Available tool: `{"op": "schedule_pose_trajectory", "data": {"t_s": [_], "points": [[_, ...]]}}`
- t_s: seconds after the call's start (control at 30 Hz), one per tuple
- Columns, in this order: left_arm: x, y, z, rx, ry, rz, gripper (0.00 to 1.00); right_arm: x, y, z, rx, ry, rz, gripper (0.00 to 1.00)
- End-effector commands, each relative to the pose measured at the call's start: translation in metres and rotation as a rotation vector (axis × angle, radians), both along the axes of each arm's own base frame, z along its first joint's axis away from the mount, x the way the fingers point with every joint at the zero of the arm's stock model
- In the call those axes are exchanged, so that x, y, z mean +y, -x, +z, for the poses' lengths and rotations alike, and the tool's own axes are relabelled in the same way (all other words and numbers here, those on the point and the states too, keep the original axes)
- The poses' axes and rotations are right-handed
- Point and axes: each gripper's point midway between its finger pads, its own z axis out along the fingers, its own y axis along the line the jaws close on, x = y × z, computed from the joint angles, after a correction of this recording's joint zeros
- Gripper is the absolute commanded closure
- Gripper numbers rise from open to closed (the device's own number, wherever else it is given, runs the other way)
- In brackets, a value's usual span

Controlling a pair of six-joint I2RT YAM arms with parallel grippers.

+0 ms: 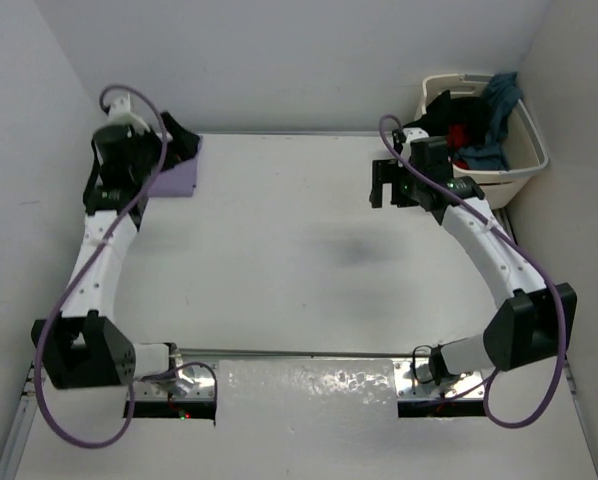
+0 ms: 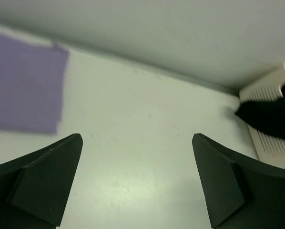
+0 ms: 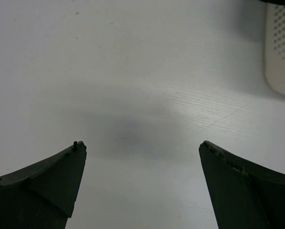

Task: Fold and stack the t-shirts
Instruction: Put the neatly folded tshirt into the corner of the board with the left arm, then grab crumpled tshirt from bin with the right arm

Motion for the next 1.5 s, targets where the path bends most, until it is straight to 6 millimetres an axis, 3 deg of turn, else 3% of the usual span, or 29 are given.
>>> {"op": "schedule_pose_trajectory", "data": {"t_s": [0.0, 0.03, 0.07, 0.1, 0.13, 0.2, 0.23, 0.27, 0.3, 0.33, 0.37, 0.4, 0.47, 0.57, 0.67, 0.7, 0.73, 0.77, 0.83, 0.93, 1.0, 1.03, 1.23, 1.27, 1.33, 1.37, 1.4, 1.43, 1.47], "points": [[-0.033, 0.024, -0.026, -0.059, 0.19, -0.106, 0.0, -0.032, -0.034, 0.042, -0.098, 0.083, -0.17, 0.01], [-0.034, 0.029, -0.03, -0.045, 0.19, -0.095, 0.0, -0.038, -0.042, 0.046, -0.097, 0.089, -0.198, 0.01], [-0.037, 0.04, -0.036, -0.014, 0.188, -0.097, 0.0, -0.051, -0.059, 0.072, -0.146, 0.073, -0.26, 0.01], [-0.043, 0.045, -0.046, 0.008, 0.181, -0.13, 0.0, -0.06, -0.071, 0.06, -0.102, 0.09, -0.299, 0.01], [-0.045, 0.051, -0.045, 0.007, 0.181, -0.142, 0.0, -0.066, -0.087, 0.086, -0.154, 0.077, -0.336, 0.01], [-0.047, 0.056, -0.052, 0.016, 0.18, -0.147, 0.0, -0.093, -0.114, 0.076, -0.138, 0.108, -0.445, 0.01], [-0.046, 0.059, -0.051, 0.008, 0.18, -0.139, 0.0, -0.1, -0.129, 0.102, -0.201, 0.095, -0.481, 0.01], [-0.043, 0.06, -0.052, 0.013, 0.178, -0.119, 0.0, -0.114, -0.146, 0.085, -0.179, 0.117, -0.54, 0.01], [-0.043, 0.06, -0.052, 0.013, 0.177, -0.118, 0.0, -0.12, -0.157, 0.087, -0.196, 0.121, -0.566, 0.01], [-0.043, 0.06, -0.05, 0.009, 0.175, -0.118, 0.0, -0.126, -0.171, 0.111, -0.261, 0.106, -0.597, 0.01], [-0.043, 0.059, -0.045, -0.005, 0.164, -0.118, 0.0, -0.136, -0.182, 0.112, -0.276, 0.107, -0.628, 0.01], [-0.04, 0.058, -0.043, -0.009, 0.155, -0.107, 0.0, -0.143, -0.199, 0.093, -0.261, 0.124, -0.65, 0.01], [-0.037, 0.055, -0.038, -0.021, 0.135, -0.097, 0.0, -0.157, -0.219, 0.108, -0.342, 0.105, -0.71, 0.01], [-0.034, 0.053, -0.032, -0.04, 0.111, -0.086, 0.0, -0.174, -0.24, 0.089, -0.389, 0.092, -0.78, 0.01], [-0.034, 0.051, -0.028, -0.059, 0.102, -0.096, 0.0, -0.208, -0.258, 0.061, -0.395, 0.073, -0.844, 0.01], [-0.034, 0.05, -0.028, -0.062, 0.102, -0.094, 0.0, -0.211, -0.267, 0.065, -0.417, 0.052, -0.839, 0.01], [-0.034, 0.05, -0.03, -0.06, 0.099, -0.093, 0.0, -0.214, -0.279, 0.037, -0.383, 0.022, -0.829, 0.01], [-0.033, 0.049, -0.031, -0.057, 0.098, -0.092, 0.0, -0.215, -0.285, 0.029, -0.381, 0.001, -0.819, 0.01], [-0.034, 0.048, -0.032, -0.054, 0.093, -0.099, 0.0, -0.214, -0.295, 0.017, -0.381, -0.045, -0.8, 0.15], [-0.035, 0.047, -0.034, -0.055, 0.093, -0.105, 0.0, -0.217, -0.298, 0.012, -0.387, -0.046, -0.808, 0.56], [-0.036, 0.047, -0.035, -0.051, 0.094, -0.111, 0.0, -0.223, -0.292, 0.036, -0.433, -0.026, -0.831, 0.72], [-0.036, 0.048, -0.036, -0.05, 0.096, -0.112, 0.0, -0.225, -0.291, 0.047, -0.457, -0.013, -0.829, 0.99], [-0.042, 0.051, -0.037, -0.043, 0.126, -0.136, 0.0, -0.22, -0.268, 0.168, -0.671, -0.003, -0.752, 1.0], [-0.043, 0.052, -0.036, -0.045, 0.132, -0.135, 0.0, -0.212, -0.259, 0.2, -0.721, -0.024, -0.703, 1.0], [-0.046, 0.053, -0.036, -0.041, 0.158, -0.143, 0.0, -0.197, -0.248, 0.228, -0.754, -0.058, -0.625, 1.0], [-0.047, 0.053, -0.034, -0.042, 0.167, -0.145, 0.0, -0.185, -0.236, 0.252, -0.785, -0.088, -0.563, 1.0], [-0.049, 0.054, -0.029, -0.048, 0.188, -0.15, 0.0, -0.156, -0.233, 0.26, -0.778, -0.15, -0.419, 1.0], [-0.055, 0.057, -0.027, -0.049, 0.201, -0.186, 0.0, -0.144, -0.226, 0.268, -0.768, -0.183, -0.373, 1.0], [-0.057, 0.059, -0.024, -0.052, 0.21, -0.194, 0.0, -0.11, -0.21, 0.292, -0.777, -0.247, -0.221, 1.0]]}}
